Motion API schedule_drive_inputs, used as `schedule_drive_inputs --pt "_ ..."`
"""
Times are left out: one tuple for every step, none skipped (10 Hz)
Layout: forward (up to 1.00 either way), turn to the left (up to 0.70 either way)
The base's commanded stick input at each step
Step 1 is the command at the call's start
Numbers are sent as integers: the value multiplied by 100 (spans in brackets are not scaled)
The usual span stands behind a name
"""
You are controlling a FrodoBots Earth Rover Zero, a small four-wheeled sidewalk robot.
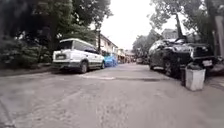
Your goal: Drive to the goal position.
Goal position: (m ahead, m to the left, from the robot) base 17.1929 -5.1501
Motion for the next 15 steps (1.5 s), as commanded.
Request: schedule_drive_inputs --pt "100 -26" --pt "100 0" --pt "100 0" --pt "100 0" --pt "100 0" --pt "100 0" --pt "100 0" --pt "100 0" --pt "100 0" --pt "100 0" --pt "100 0" --pt "100 0" --pt "100 0" --pt "100 -11" --pt "100 -27"
